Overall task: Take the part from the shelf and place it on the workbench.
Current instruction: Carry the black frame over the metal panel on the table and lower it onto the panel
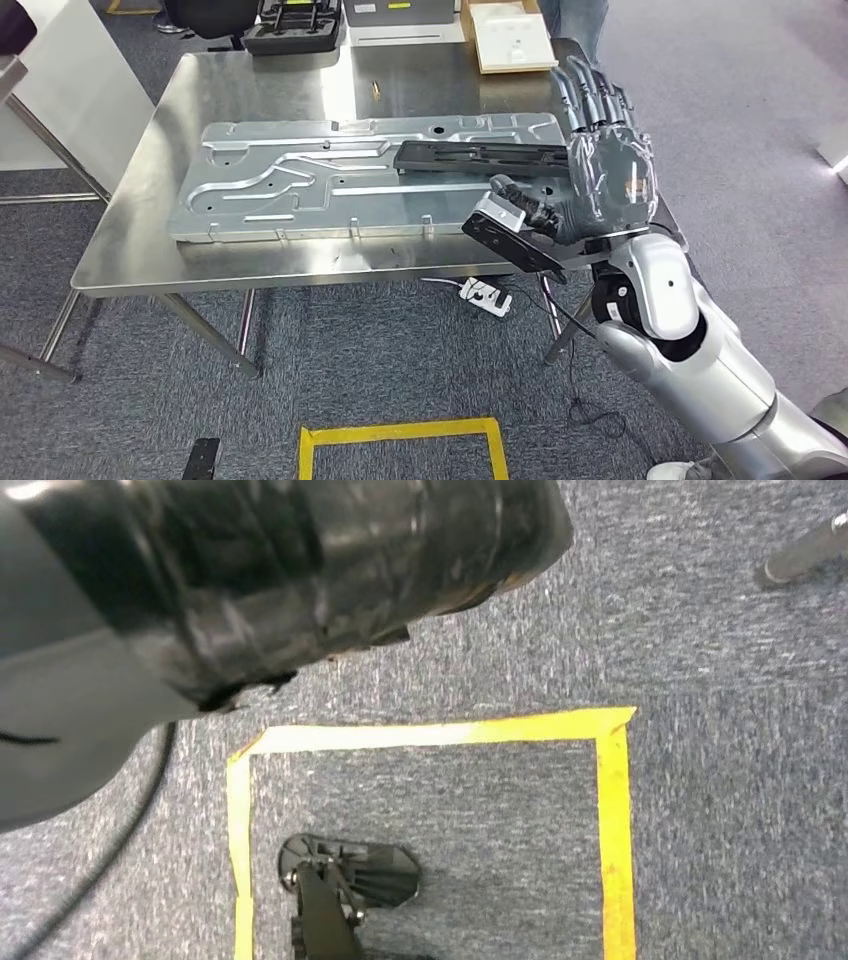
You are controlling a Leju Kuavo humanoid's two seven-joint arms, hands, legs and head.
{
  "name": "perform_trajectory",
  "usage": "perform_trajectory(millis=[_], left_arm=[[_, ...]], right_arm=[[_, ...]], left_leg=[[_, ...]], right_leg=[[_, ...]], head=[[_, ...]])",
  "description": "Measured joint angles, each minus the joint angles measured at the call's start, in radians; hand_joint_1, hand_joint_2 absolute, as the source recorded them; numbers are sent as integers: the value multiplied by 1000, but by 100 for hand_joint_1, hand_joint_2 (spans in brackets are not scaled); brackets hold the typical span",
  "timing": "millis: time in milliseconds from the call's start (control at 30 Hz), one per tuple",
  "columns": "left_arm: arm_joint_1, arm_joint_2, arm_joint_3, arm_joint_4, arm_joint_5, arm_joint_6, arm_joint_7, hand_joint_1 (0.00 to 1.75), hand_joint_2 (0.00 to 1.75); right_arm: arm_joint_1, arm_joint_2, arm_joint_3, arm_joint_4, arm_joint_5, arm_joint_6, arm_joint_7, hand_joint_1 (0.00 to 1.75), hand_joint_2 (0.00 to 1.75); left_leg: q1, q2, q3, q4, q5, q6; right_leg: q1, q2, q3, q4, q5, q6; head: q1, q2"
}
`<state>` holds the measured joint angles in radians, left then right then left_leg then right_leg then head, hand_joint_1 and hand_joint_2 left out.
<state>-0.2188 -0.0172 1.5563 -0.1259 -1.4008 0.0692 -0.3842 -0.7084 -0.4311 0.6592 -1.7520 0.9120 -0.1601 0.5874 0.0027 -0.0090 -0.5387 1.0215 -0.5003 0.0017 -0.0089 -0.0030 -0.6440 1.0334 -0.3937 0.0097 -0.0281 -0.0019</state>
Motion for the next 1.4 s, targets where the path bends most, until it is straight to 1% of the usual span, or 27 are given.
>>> perform_trajectory(millis=[67, 133, 200, 233, 267, 300, 367, 433, 467, 567, 633, 700, 733, 767, 800, 867, 933, 1000, 1067, 1100, 1167, 1233, 1267, 1300, 1333, 1367, 1400], left_arm=[[2, -3, 0, 0, 4, 8, -7, 0, 0], [5, -7, 0, 0, 13, 16, -13, 0, 0], [14, -9, 0, 0, 25, 22, -15, 0, 0], [20, -10, 0, 0, 29, 25, -15, 0, 0], [26, -10, 0, 0, 33, 28, -14, 0, 0], [31, -10, 0, 0, 35, 30, -13, 0, 0], [37, -11, 0, 0, 37, 32, -10, 0, 0], [39, -12, 0, 0, 38, 33, -7, 0, 0], [40, -12, 0, 0, 39, 34, -6, 0, 0], [42, -13, 1, 0, 39, 37, -5, 0, 0], [43, -16, 1, 0, 40, 39, -5, 0, 0], [44, -20, 1, 0, 40, 41, -5, 0, 0], [44, -21, 1, 0, 40, 42, -5, 0, 0], [44, -22, 1, 0, 40, 44, -5, 0, 0], [44, -22, 1, 0, 40, 46, -5, 0, 0], [43, -22, 1, 0, 39, 48, -2, 0, 0], [41, -22, 1, 0, 39, 53, 5, 0, 0], [40, -22, 1, 0, 42, 59, 13, 0, 0], [40, -21, 1, 0, 49, 62, 19, 0, 0], [40, -21, 1, 0, 51, 62, 21, 0, 0], [39, -21, 2, 0, 54, 63, 23, 0, 0], [39, -21, 2, 0, 54, 64, 24, 0, 0], [39, -21, 2, 0, 54, 66, 26, 0, 0], [39, -20, 2, 0, 54, 67, 28, 0, 0], [40, -20, 2, 0, 55, 68, 30, 0, 0], [40, -20, 2, 0, 55, 69, 31, 0, 0], [41, -21, 2, 0, 55, 69, 32, 0, 0]], right_arm=[[10, -4, 0, -2, 0, -2, 3, 0, 0], [22, -14, -2, -7, -1, -1, 12, 0, 0], [36, -26, -7, -15, -3, 3, 22, 0, 0], [44, -32, -9, -18, -5, 6, 27, 0, 0], [51, -38, -12, -21, -8, 9, 30, 0, 0], [58, -45, -14, -23, -11, 12, 32, 0, 0], [67, -56, -22, -28, -16, 15, 34, 0, 0], [72, -64, -32, -37, -18, 15, 35, 0, 0], [74, -67, -36, -41, -18, 15, 35, 0, 0], [84, -74, -40, -46, -19, 15, 35, 0, 0], [91, -76, -42, -47, -20, 15, 35, 0, 0], [96, -76, -43, -48, -21, 15, 35, 0, 0], [101, -77, -43, -48, -21, 15, 35, 0, 0], [106, -77, -43, -48, -21, 15, 35, 0, 0], [111, -78, -43, -48, -21, 16, 35, 0, 0], [116, -79, -44, -48, -22, 16, 35, 0, 0], [118, -82, -46, -48, -24, 15, 32, 0, 0], [121, -85, -49, -47, -27, 15, 29, 0, 0], [126, -86, -50, -47, -31, 14, 26, 0, 0], [127, -88, -51, -47, -33, 14, 24, 0, 0], [130, -93, -52, -47, -34, 14, 22, 0, 0], [135, -94, -52, -46, -35, 14, 21, 0, 0], [138, -95, -52, -46, -35, 14, 21, 0, 0], [141, -96, -52, -46, -35, 14, 21, 0, 0], [143, -98, -52, -46, -35, 14, 21, 0, 0], [143, -100, -53, -46, -35, 15, 21, 0, 0], [143, -101, -54, -46, -35, 15, 21, 0, 0]], left_leg=[[0, 3, -6, -8, 14, 15], [2, 7, -19, -16, 33, 33], [0, 10, -40, -16, 49, 42], [-1, 10, -51, -15, 56, 43], [-2, 11, -62, -14, 64, 43], [-2, 11, -73, -12, 70, 43], [-2, 11, -93, -3, 81, 38], [-4, 10, -108, 6, 90, 30], [-4, 10, -111, 8, 95, 24], [-3, 8, -119, 12, 100, 7], [-1, 7, -143, 63, 44, -3], [3, 7, -180, 181, -47, -12], [4, 7, -193, 240, -75, -15], [5, 8, -195, 277, -83, -17], [5, 8, -181, 281, -71, -18], [5, 7, -101, 186, -24, -14], [2, 6, -9, 52, -14, -6], [-5, 5, 23, -6, -19, 4], [-6, 7, 13, -16, 0, 19], [-5, 10, 7, -22, 12, 28], [-2, 14, -11, -31, 39, 43], [-3, 15, -42, -30, 62, 48], [-3, 16, -58, -29, 74, 48], [-3, 16, -76, -26, 85, 47], [-3, 16, -94, -23, 96, 45], [-3, 16, -111, -18, 106, 42], [-4, 15, -127, -12, 115, 37]], right_leg=[[-2, 2, -5, 5, -2, 11], [-3, 4, -31, 68, -63, 16], [-3, 4, -74, 198, -153, 19], [-2, 4, -87, 253, -178, 20], [-2, 4, -85, 280, -183, 21], [-2, 4, -64, 269, -169, 20], [-2, 3, 27, 148, -126, 16], [3, 3, 103, 30, -110, 10], [6, 3, 117, 3, -112, 7], [6, 2, 109, -8, -96, -8], [2, 0, 93, -14, -76, -22], [3, 0, 70, -13, -58, -30], [4, 0, 57, -12, -49, -30], [5, 0, 44, -11, -40, -30], [5, 0, 30, -8, -31, -29], [5, 1, 6, -3, -16, -25], [7, 1, -8, -1, -1, -17], [6, 0, -12, -4, 14, -6], [3, 0, -14, -8, 23, 5], [2, 2, -21, 2, 9, 10], [0, 4, -48, 79, -74, 15], [-1, 4, -79, 209, -164, 19], [-1, 4, -83, 259, -180, 22], [-2, 4, -72, 277, -170, 24], [-4, 4, -43, 262, -145, 25], [-6, 4, 1, 215, -119, 26], [-7, 4, 57, 143, -112, 26]], head=[[0, 0], [3, 0], [5, 0], [5, 0], [5, 0], [5, 0], [5, 0], [5, 0], [6, 0], [9, 0], [7, 0], [5, 0], [5, 0], [5, 0], [5, 0], [4, 0], [5, 0], [5, 0], [3, 0], [3, 0], [5, 0], [7, 0], [7, 0], [7, 0], [7, 0], [7, 0], [8, 0]])
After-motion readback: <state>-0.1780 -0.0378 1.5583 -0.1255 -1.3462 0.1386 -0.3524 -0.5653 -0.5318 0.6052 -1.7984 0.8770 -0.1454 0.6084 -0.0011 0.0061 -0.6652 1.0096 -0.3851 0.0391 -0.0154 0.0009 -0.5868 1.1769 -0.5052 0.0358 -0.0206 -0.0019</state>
